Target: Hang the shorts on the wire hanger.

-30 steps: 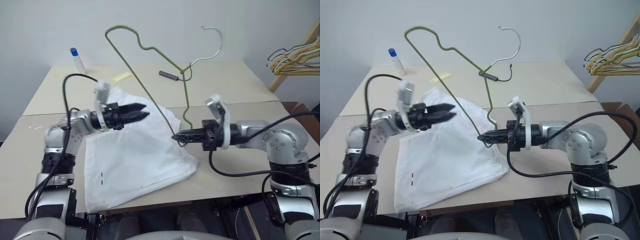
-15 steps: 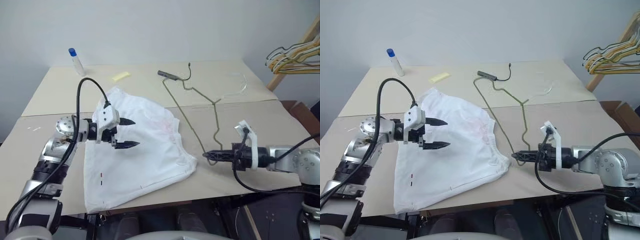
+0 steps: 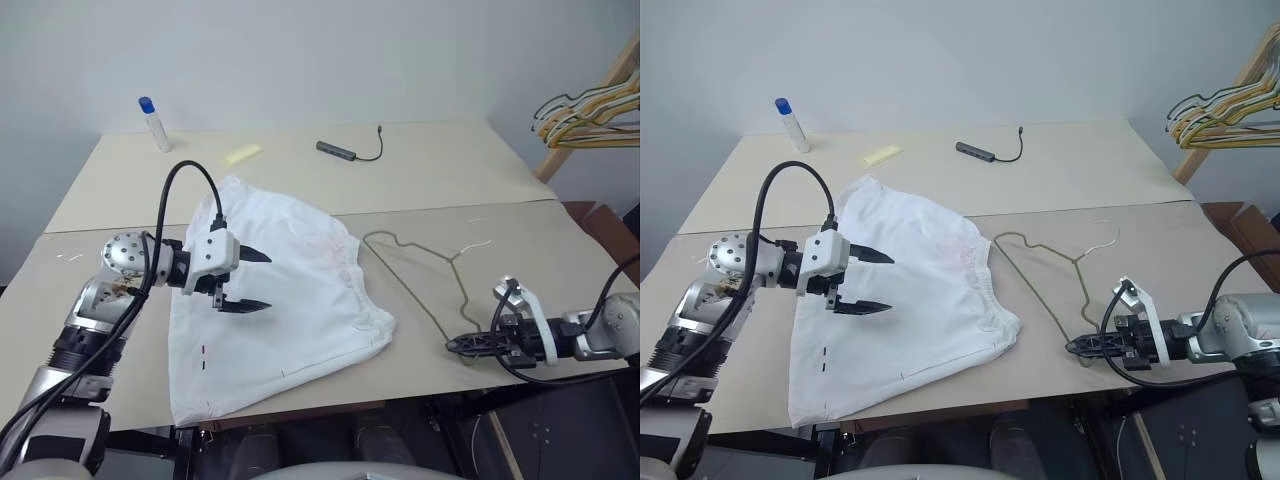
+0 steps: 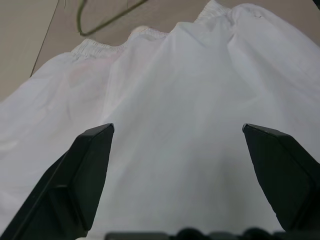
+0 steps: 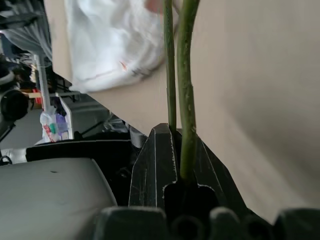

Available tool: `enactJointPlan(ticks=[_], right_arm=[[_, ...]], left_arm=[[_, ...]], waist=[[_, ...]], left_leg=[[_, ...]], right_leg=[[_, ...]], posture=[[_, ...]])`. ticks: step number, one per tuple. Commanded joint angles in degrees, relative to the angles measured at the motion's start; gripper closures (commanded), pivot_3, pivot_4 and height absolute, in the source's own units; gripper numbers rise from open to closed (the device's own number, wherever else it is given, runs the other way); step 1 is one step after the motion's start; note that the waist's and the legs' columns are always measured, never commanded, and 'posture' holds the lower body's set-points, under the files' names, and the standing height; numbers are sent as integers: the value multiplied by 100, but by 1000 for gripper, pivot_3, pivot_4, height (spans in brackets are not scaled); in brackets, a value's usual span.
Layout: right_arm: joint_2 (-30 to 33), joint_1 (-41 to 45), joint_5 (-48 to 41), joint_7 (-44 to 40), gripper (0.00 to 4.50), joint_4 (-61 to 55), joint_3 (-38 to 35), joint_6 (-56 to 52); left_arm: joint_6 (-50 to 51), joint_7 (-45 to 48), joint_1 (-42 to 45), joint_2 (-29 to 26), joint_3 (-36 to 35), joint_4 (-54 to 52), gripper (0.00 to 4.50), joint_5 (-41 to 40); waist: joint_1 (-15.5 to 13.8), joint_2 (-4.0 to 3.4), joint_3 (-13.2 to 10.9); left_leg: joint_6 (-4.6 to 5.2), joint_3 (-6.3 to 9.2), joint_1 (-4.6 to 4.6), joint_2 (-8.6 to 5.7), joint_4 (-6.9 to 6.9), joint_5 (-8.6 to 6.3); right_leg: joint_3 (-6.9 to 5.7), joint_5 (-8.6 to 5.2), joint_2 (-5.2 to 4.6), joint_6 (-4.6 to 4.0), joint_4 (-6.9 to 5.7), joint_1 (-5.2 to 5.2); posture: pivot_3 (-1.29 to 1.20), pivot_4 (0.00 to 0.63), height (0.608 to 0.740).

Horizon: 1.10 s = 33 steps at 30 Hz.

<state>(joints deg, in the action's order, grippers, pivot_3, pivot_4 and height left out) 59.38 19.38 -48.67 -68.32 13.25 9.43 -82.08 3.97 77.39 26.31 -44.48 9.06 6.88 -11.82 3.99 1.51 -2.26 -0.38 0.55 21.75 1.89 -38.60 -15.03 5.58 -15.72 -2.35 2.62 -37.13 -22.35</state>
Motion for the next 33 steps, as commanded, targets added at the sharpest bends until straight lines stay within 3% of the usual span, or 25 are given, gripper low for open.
enactJointPlan(ticks=[1,15,22,33], right_arm=[[152,81,117,-328,4500,-17,67,136],[274,-188,430,-970,4500,-666,382,632],[101,297,927,-988,4500,-227,856,696],[236,936,1455,-2370,4500,154,1689,1603]], left_arm=[[-16,6,-56,-98,-37,-252,31,23],[94,-105,-110,-14,-54,-372,31,10],[125,-128,-74,50,-22,-361,31,29],[166,-266,-165,97,-43,-443,31,19]], waist=[[-1,-3,-1],[-16,-3,-1],[-2,-5,-1],[-25,-6,-2]], left_leg=[[1,0,0,0,-2,-1],[7,3,4,0,-15,-4],[7,2,1,0,-16,-4],[10,3,4,0,-22,-6]], right_leg=[[0,0,0,0,-1,0],[-2,0,0,3,-2,2],[-2,1,0,2,-5,2],[-3,1,0,2,-6,2]], posture=[[-44,0,740],[-42,0,740],[-43,0,740],[-22,0,740]])
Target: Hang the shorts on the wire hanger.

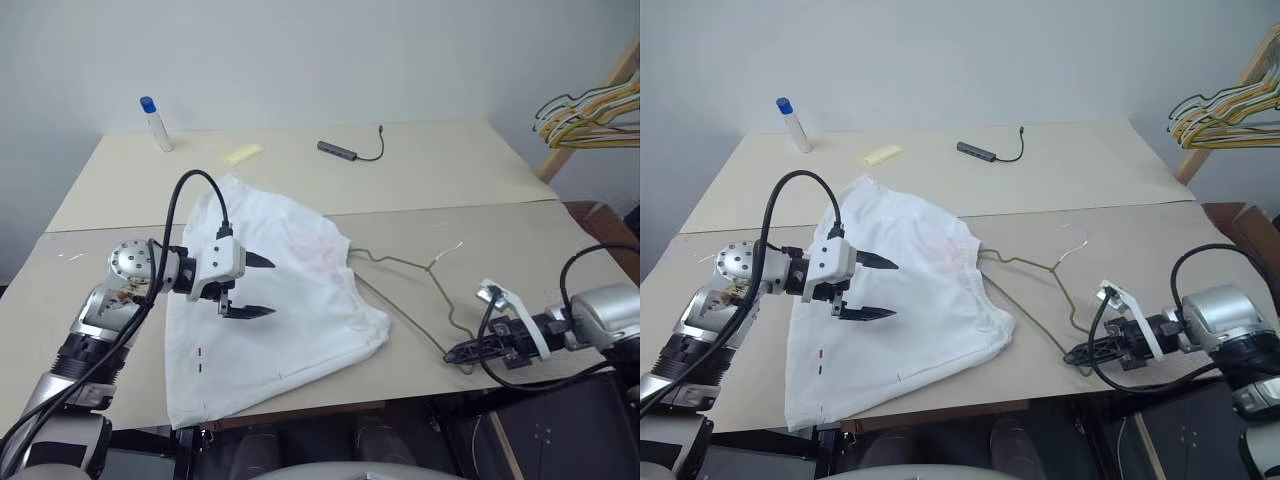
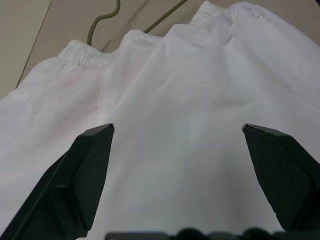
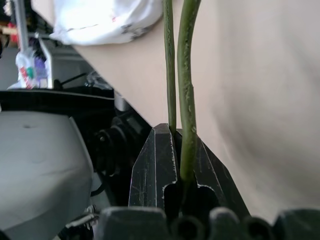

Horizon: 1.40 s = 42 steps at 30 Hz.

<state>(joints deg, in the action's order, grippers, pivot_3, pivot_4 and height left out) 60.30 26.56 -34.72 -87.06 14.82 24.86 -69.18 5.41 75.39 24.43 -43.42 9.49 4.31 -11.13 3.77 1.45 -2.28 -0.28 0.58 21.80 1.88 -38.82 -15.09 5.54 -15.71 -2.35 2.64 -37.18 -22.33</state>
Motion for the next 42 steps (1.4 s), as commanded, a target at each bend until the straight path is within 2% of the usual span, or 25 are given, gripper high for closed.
enactJointPlan(ticks=[1,10,15,23,30,35,42], right_arm=[[78,349,105,-531,4500,137,247,358],[-360,1171,18,-544,4500,1127,973,736],[-5,1169,-432,-544,4500,689,1537,1287],[-271,1693,-505,-544,4500,1700,1574,1368],[-9,1578,-914,-544,4500,981,2080,1469],[-714,1934,-364,-544,4500,1921,2172,1068],[-1104,2239,-182,-544,4500,2553,2138,1139]], left_arm=[[7,-83,5,-4,-74,-191,31,-33],[34,-176,-42,6,-40,-273,31,-13],[20,-217,-122,-21,-29,-324,31,9],[11,-278,-200,-2,5,-369,31,51],[-24,-273,-162,55,54,-335,31,93],[-25,-279,-140,109,79,-332,31,105],[-18,-256,-199,109,69,-389,31,98]], waist=[[-3,0,0],[-12,-3,-1],[-99,-6,-2],[-140,-7,-1],[-161,-8,-2],[-116,-8,0],[-131,-12,0]], left_leg=[[0,0,0,0,0,0],[0,2,-4,0,-1,0],[2,3,0,-2,-4,-1],[3,-1,-10,-1,-6,-1],[3,0,-2,-1,-9,-2],[3,-3,-14,-1,-11,-2],[3,-3,-12,-2,-12,-2]], right_leg=[[0,0,0,0,-1,0],[0,2,0,-3,-5,1],[-1,2,-2,-3,-5,-1],[0,3,-1,-5,-15,2],[-1,2,-4,-5,-14,-2],[1,3,-2,-5,-23,4],[2,0,-1,-9,-37,-4]], posture=[[-20,0,740],[2,0,740],[14,0,740],[13,0,740],[4,0,740],[0,0,740],[6,0,740]])
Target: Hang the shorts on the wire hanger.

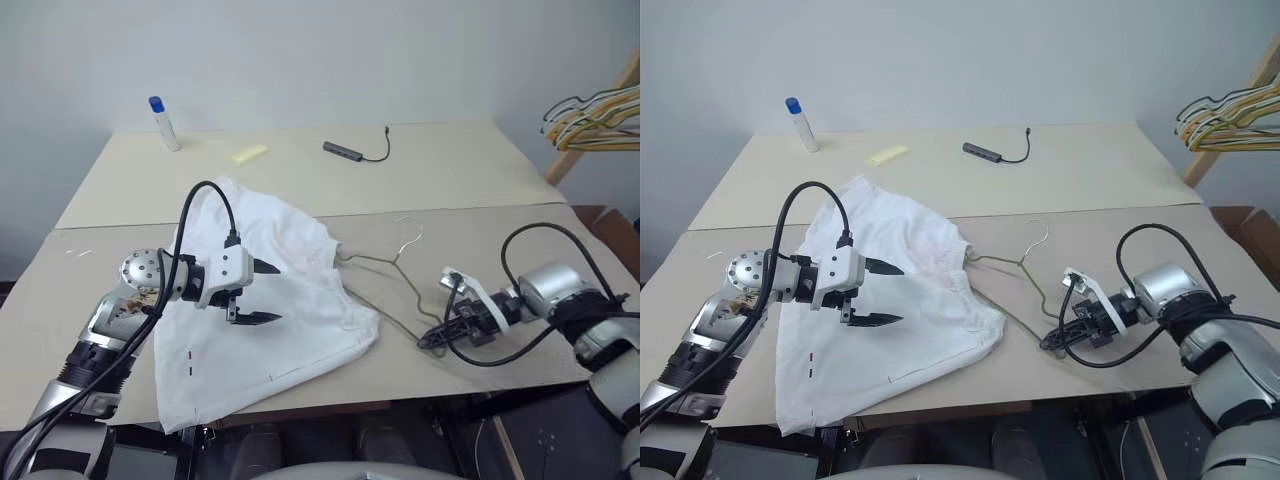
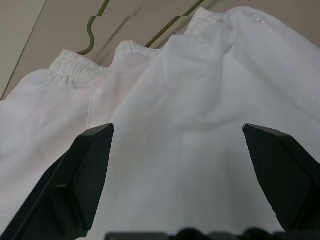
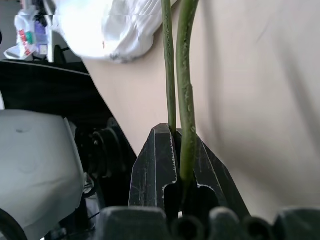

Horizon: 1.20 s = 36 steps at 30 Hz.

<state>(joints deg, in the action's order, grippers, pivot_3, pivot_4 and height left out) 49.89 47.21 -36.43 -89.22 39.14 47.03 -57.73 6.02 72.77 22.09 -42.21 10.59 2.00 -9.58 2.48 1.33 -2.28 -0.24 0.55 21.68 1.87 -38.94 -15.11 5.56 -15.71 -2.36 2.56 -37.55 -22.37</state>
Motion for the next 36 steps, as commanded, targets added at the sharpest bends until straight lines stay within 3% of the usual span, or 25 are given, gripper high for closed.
enactJointPlan(ticks=[1,13,22,27,32,36], right_arm=[[-72,184,-72,-328,4500,114,-70,-10],[-408,502,-180,-328,4500,364,284,-22],[-1033,888,346,-328,4500,1620,-211,236],[-1138,900,871,-174,4500,1953,-1039,844],[-844,343,1221,426,4500,702,-1971,1737],[-695,-205,1426,1278,4500,-910,-2568,1714]], left_arm=[[-82,5,20,-15,-43,-165,31,-51],[-94,-26,-32,9,-12,-187,31,17],[-85,-104,-132,-7,-20,-258,31,44],[-70,-185,-185,-6,-54,-294,31,42],[-11,-229,-191,-34,-171,-280,31,-80],[133,-98,-90,-109,-393,-335,31,-357]], waist=[[-3,0,0],[4,-3,-1],[-18,-10,-1],[-12,-11,-1],[-23,-12,-1],[2,-11,-1]], left_leg=[[0,0,1,-1,0,0],[0,0,-2,0,0,0],[0,4,2,-2,-2,0],[0,3,1,-3,-3,0],[0,5,4,-2,-2,0],[-1,6,21,-2,-2,0]], right_leg=[[0,0,0,0,0,0],[0,0,0,0,-7,-2],[-2,0,0,-1,-11,-4],[-2,0,0,-1,-14,-6],[-4,-1,0,0,-13,-6],[-2,0,-1,0,-15,-23]], posture=[[8,0,740],[14,0,740],[21,0,740],[22,0,740],[3,0,740],[-25,0,740]])
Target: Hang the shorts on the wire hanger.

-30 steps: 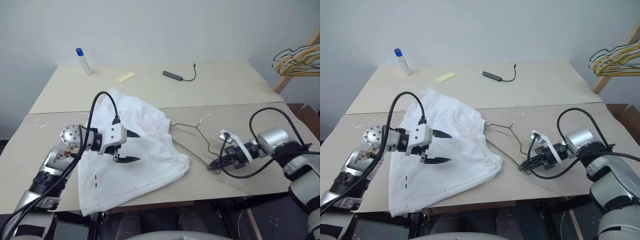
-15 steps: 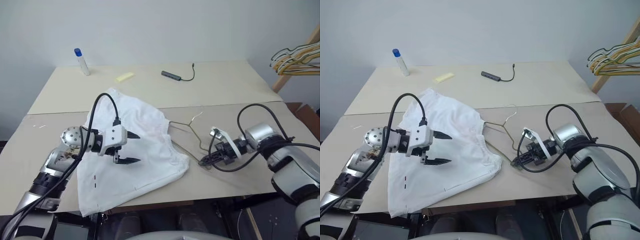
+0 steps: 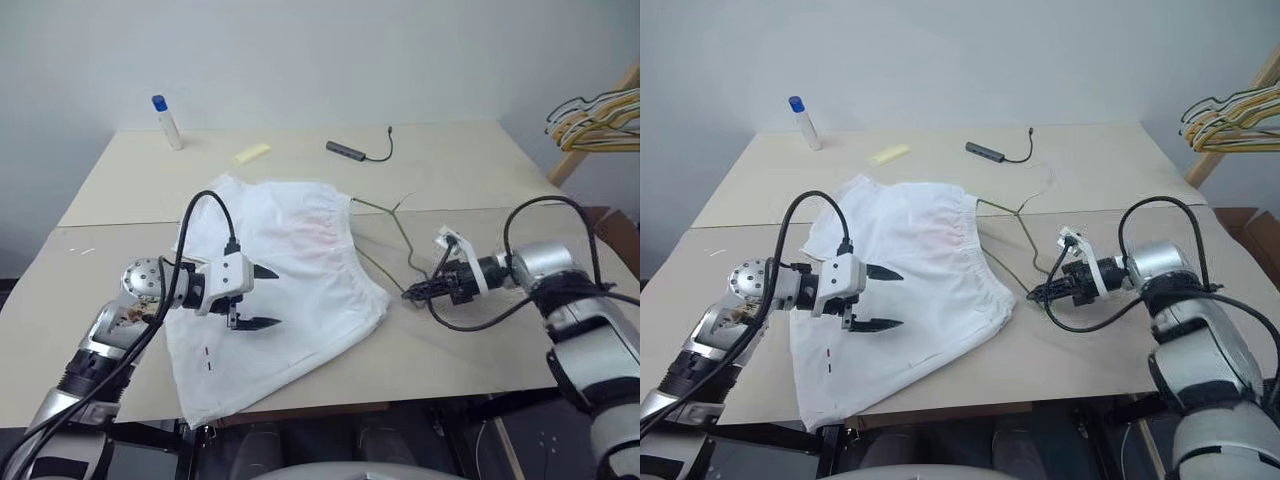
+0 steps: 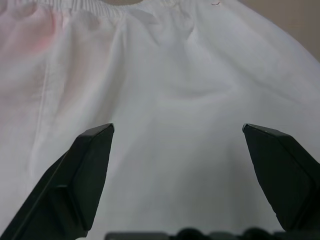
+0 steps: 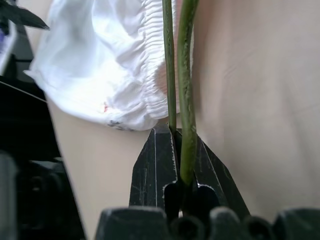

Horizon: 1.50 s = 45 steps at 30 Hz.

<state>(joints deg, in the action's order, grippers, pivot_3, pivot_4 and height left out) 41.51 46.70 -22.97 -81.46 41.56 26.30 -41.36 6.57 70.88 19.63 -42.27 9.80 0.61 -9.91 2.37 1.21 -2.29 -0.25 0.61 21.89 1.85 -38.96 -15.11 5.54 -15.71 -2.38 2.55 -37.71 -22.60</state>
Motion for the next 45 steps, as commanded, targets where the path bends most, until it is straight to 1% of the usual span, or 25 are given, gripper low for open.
enactJointPlan(ticks=[1,3,6,9,11,15,18,20,22,24,26,28,34,40,43,45], right_arm=[[194,-338,171,713,4500,-1637,-595,172],[256,-699,328,1064,4500,-2494,-786,407],[237,-1032,519,1483,4500,-3296,-959,541],[248,-1273,957,1818,4500,-3930,-800,815],[249,-1346,1232,1964,4500,-4212,-648,842],[173,-1415,1471,2038,4500,-4575,-530,896],[142,-1419,1555,1999,4500,-4743,-453,886],[134,-1412,1640,1982,4500,-4807,-395,850],[85,-1399,1717,2038,4500,-4864,-384,834],[61,-1357,1692,1973,4500,-4930,-389,709],[70,-1326,1739,1928,4500,-4983,-354,620],[57,-1323,1758,1920,4500,-5014,-348,589],[37,-1336,1800,1922,4500,-5085,-338,486],[14,-1289,1816,1875,4500,-5094,-325,424],[-2,-1266,1825,1862,4500,-5082,-322,423],[-17,-1237,1824,1854,4500,-5058,-318,402]], left_arm=[[51,115,228,-125,-406,-186,31,-408],[167,36,510,-106,-644,-135,31,-619],[282,-165,1062,-25,-1010,66,31,-892],[659,66,2013,-138,-1509,610,31,-1518],[451,388,2466,-320,-1504,1124,31,-1423],[-355,1155,3074,-607,-975,2263,31,-730],[-450,1935,3457,-556,-707,2935,31,-690],[-700,2144,3526,-642,-282,3072,31,-744],[-970,2162,3586,-684,170,3146,31,-788],[-1115,2162,3695,-619,464,3225,31,-838],[-1193,2162,3794,-506,644,3288,31,-902],[-1035,2162,3875,-437,813,3267,31,-1092],[-1132,2162,3905,-551,1522,3265,31,-1227],[-1122,2162,3911,-419,1761,3508,31,-1231],[-1219,2162,3944,-356,1811,3669,638,-1147],[-1249,2162,3950,-342,1861,3731,1279,-1083]], waist=[[23,0,0],[22,0,0],[25,1,0],[29,5,2],[57,5,2],[174,3,3],[202,3,2],[239,4,2],[254,4,2],[272,4,2],[294,5,2],[315,5,2],[397,4,2],[473,5,2],[475,5,1],[477,4,1]], left_leg=[[0,0,3,0,-1,0],[0,-1,15,0,-1,0],[-2,-2,36,0,-6,2],[-2,-4,38,-1,-9,2],[-2,-4,40,-2,-9,2],[-2,-7,34,-5,-7,2],[-2,-8,35,-4,-8,3],[-3,-7,36,-2,-7,4],[-3,-4,39,-1,-7,3],[-3,-3,41,-1,-7,3],[-3,-3,45,-1,-8,3],[-3,-1,44,-1,-9,3],[-3,3,41,0,-9,3],[-2,7,42,-1,-9,3],[-2,8,42,-1,-9,3],[-2,9,42,-1,-9,3]], right_leg=[[1,0,0,0,-4,-6],[3,0,0,0,-20,-25],[3,0,0,0,-28,-50],[2,0,0,1,-26,-48],[2,-1,1,1,-23,-52],[3,-1,1,2,-22,-48],[2,-2,3,1,-22,-48],[2,-2,6,1,-23,-49],[2,-3,6,1,-21,-50],[3,-4,5,1,-20,-50],[3,-4,5,2,-21,-51],[3,-4,5,2,-21,-51],[3,-5,7,3,-26,-52],[3,-5,7,3,-26,-52],[3,-5,8,3,-26,-52],[3,-5,7,3,-26,-52]], posture=[[-29,0,740],[-40,0,740],[-52,0,740],[-59,0,740],[-61,0,740],[-66,0,740],[-75,0,740],[-77,0,740],[-81,0,740],[-84,0,740],[-92,0,740],[-95,0,740],[-104,0,740],[-102,0,740],[-100,0,740],[-98,0,740]])
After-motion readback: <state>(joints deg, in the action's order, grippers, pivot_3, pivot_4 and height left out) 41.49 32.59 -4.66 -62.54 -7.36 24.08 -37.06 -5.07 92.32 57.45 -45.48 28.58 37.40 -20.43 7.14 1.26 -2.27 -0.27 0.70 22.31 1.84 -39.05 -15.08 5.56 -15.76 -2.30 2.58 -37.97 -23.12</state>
